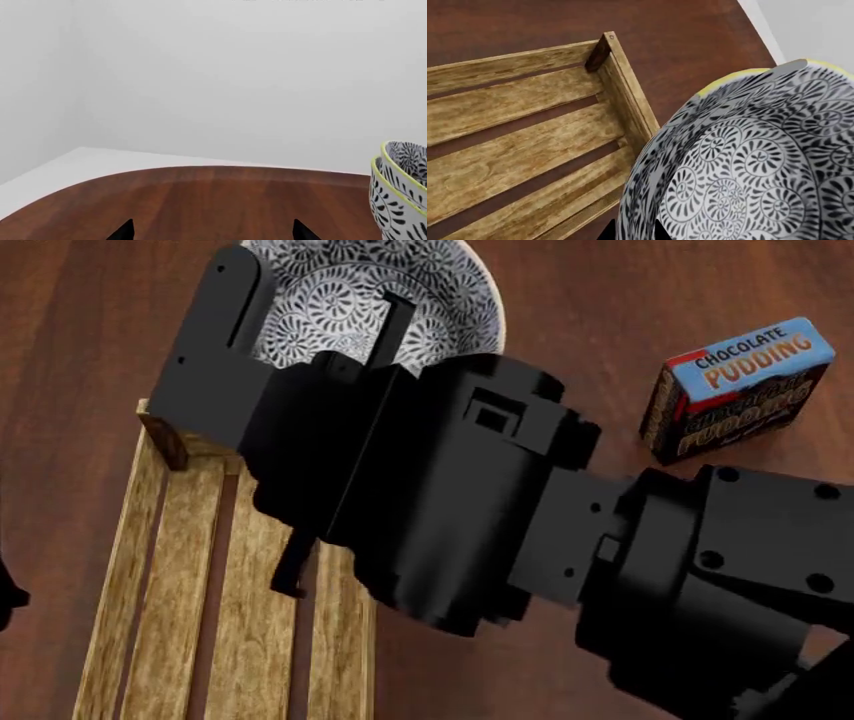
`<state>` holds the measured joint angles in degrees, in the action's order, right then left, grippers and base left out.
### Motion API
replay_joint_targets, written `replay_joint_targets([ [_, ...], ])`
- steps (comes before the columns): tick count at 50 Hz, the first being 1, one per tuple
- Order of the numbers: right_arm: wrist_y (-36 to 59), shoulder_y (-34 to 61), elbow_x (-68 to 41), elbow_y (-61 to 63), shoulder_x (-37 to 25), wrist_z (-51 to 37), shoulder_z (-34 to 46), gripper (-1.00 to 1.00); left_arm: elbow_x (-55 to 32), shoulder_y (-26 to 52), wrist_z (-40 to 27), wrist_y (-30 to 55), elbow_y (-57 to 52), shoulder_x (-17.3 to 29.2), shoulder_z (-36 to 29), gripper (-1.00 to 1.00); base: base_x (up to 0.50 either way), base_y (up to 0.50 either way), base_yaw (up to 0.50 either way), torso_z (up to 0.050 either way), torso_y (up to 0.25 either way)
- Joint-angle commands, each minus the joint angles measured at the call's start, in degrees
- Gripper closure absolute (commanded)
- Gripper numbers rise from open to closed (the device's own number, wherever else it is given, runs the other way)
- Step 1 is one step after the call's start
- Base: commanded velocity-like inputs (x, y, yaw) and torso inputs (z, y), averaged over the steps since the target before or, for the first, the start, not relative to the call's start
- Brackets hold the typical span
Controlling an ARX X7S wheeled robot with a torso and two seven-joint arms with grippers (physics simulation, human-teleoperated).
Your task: Stack the left bowl on the right bowl and place them in the tray.
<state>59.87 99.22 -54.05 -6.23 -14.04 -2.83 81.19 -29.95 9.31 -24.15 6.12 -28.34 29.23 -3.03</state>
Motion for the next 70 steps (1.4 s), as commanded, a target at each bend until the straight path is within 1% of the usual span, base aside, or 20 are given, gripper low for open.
replay_joint_targets([
  [1, -2.1, 1.0, 5.2, -3.0, 4.2, 2.3, 1.4, 1.0, -0.9, -0.2, -0.3, -0.1, 0.0, 0.4, 1.0, -1.0, 0.0, 0.0, 0.0, 0.0, 0.0],
  [13, -6.1, -1.2, 8.2, -8.0, 8.8, 5.0, 4.2, 1.0, -2.2, -0.4, -0.9, -0.3, 0.1, 0.8, 2.9, -1.0, 0.0, 0.0, 0.0, 0.0, 0.001],
  [29, -6.8, -3.4, 9.3, -9.0, 12.8, 5.4, 6.5, 1.0, -2.2, -0.4, -0.9, -0.5, 0.1, 0.9, 2.7, -1.0, 0.0, 0.0, 0.0, 0.0, 0.001],
  [40, -7.6, -5.0, 9.6, -9.1, 14.0, 5.8, 7.5, 1.0, -2.1, -0.5, -0.9, -0.5, 0.0, 0.9, 2.5, -1.0, 0.0, 0.0, 0.0, 0.001, 0.0],
  [70, -9.5, -9.9, 12.4, -9.4, 14.0, 8.5, 7.4, 1.0, -2.3, -0.4, -1.2, -0.5, 0.1, 1.1, 2.4, -1.0, 0.0, 0.0, 0.0, 0.0, 0.001],
])
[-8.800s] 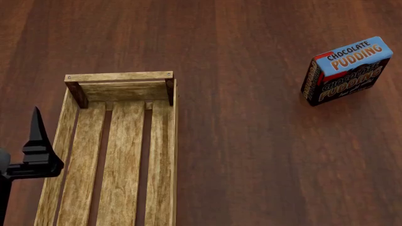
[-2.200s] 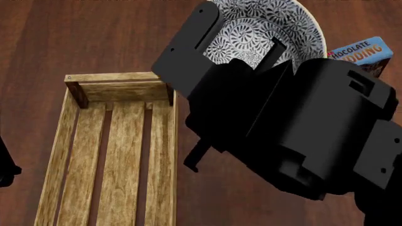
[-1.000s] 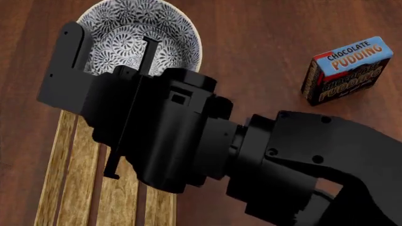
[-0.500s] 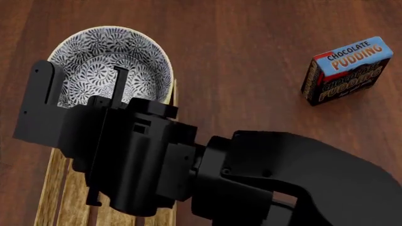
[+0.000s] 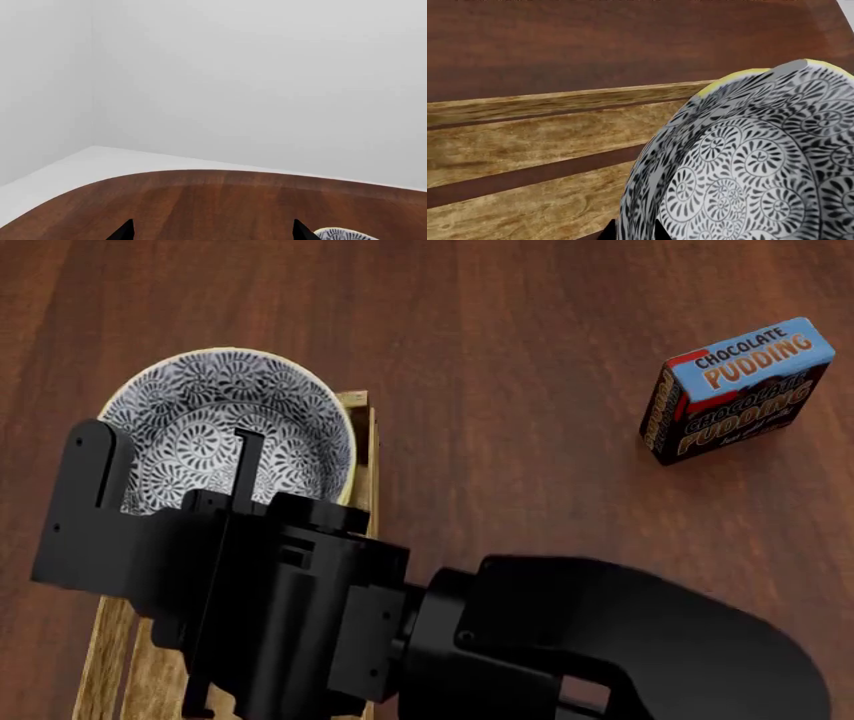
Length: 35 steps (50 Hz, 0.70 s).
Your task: Stack the left bowl on the right bowl and place them in the tray.
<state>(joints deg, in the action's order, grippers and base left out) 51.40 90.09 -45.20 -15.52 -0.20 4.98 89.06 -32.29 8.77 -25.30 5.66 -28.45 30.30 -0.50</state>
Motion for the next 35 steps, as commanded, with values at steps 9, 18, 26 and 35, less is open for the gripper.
replay_joint_targets([
  [9, -1.6, -1.7, 3.8, -0.4, 0.2, 1.1, -0.6, 1.0, -0.1, 0.1, 0.0, -0.1, 0.2, 0.0, -0.2, -1.0, 0.0, 0.0, 0.0, 0.0, 0.001],
  [18, -2.0, -3.4, 4.9, -0.7, 0.2, 1.8, -0.3, 1.0, 0.0, 0.0, 0.1, -0.2, 0.2, 0.1, -0.4, -1.0, 0.0, 0.0, 0.0, 0.0, 0.0],
  [26, -1.5, -5.1, 6.3, -0.9, 0.2, 3.2, -0.4, 1.0, -0.1, -0.2, -0.1, -0.2, 0.0, 0.2, -0.3, -1.0, 0.0, 0.0, 0.0, 0.0, 0.001],
  [35, -2.2, -6.3, 7.4, -1.8, 0.2, 4.4, -0.5, 1.0, -0.4, -0.3, -0.3, -0.3, 0.1, 0.3, 0.2, -1.0, 0.0, 0.0, 0.0, 0.001, 0.001],
])
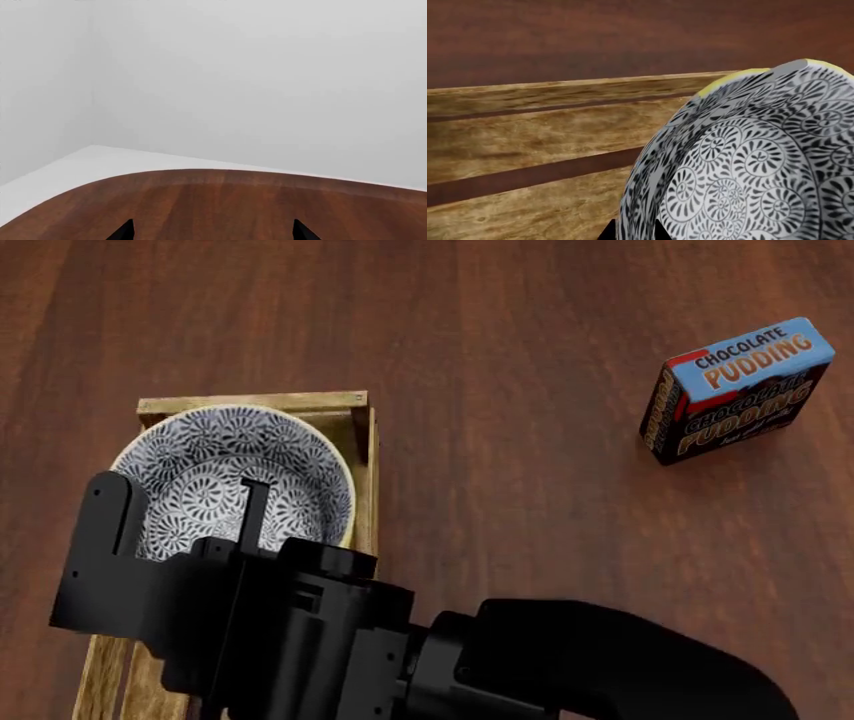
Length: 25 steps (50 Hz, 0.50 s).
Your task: Stack the left bowl on the right bowl and place them in the tray.
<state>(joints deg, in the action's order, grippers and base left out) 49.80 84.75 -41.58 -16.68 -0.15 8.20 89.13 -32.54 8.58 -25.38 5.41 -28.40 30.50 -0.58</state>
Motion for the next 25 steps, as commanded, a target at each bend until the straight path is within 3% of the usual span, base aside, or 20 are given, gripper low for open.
replay_joint_targets([
  [1, -0.5, -1.0, 3.7, -0.6, 0.1, 1.1, -0.6, 1.0, -0.2, -0.1, -0.2, -0.1, 0.0, 0.1, 0.2, -1.0, 0.0, 0.0, 0.0, 0.0, 0.0],
  [25, -2.3, -3.9, 5.0, -2.1, 0.1, 2.6, -0.5, 1.0, 0.1, -0.1, -0.2, -0.1, -0.1, 0.2, -0.3, -1.0, 0.0, 0.0, 0.0, 0.0, 0.001],
])
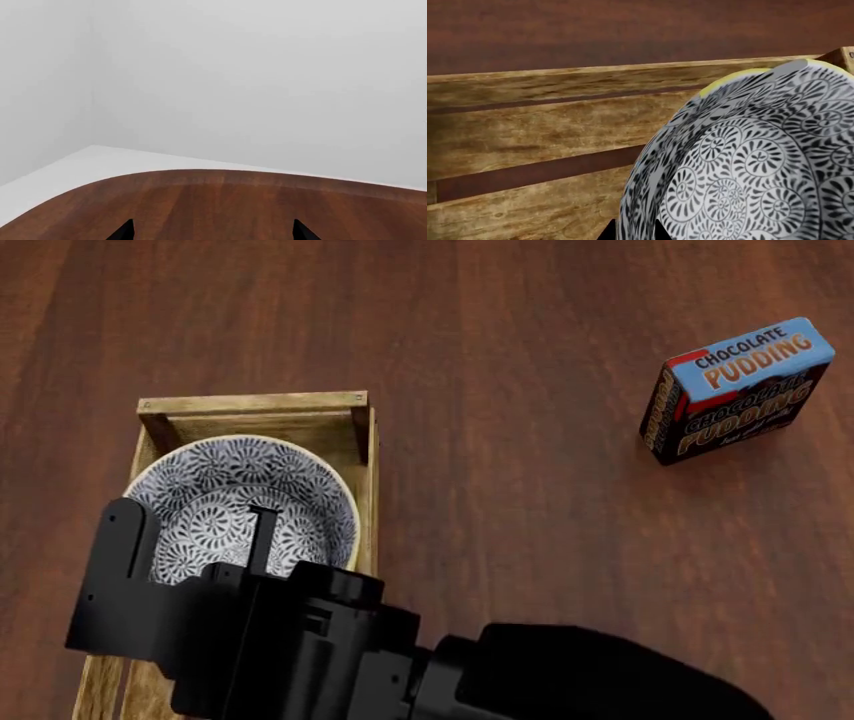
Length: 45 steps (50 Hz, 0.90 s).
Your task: Stack the left bowl on the right bowl and place them in the tray.
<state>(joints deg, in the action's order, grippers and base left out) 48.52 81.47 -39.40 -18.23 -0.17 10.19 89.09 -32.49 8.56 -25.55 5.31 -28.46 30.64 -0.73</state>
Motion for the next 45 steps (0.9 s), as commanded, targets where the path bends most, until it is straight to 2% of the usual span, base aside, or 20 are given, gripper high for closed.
replay_joint_targets([
  [1, -1.4, -0.7, 2.8, -0.8, 0.2, 0.8, -0.5, 1.0, 0.0, -0.1, -0.1, 0.0, -0.1, 0.1, -0.1, -1.0, 0.0, 0.0, 0.0, 0.0, 0.0],
  [45, -5.4, -6.6, 7.5, -4.7, 0.2, 6.5, -0.3, 1.0, -0.3, -0.1, -0.1, -0.3, 0.0, 0.3, -0.2, -1.0, 0.0, 0.0, 0.0, 0.0, 0.0],
])
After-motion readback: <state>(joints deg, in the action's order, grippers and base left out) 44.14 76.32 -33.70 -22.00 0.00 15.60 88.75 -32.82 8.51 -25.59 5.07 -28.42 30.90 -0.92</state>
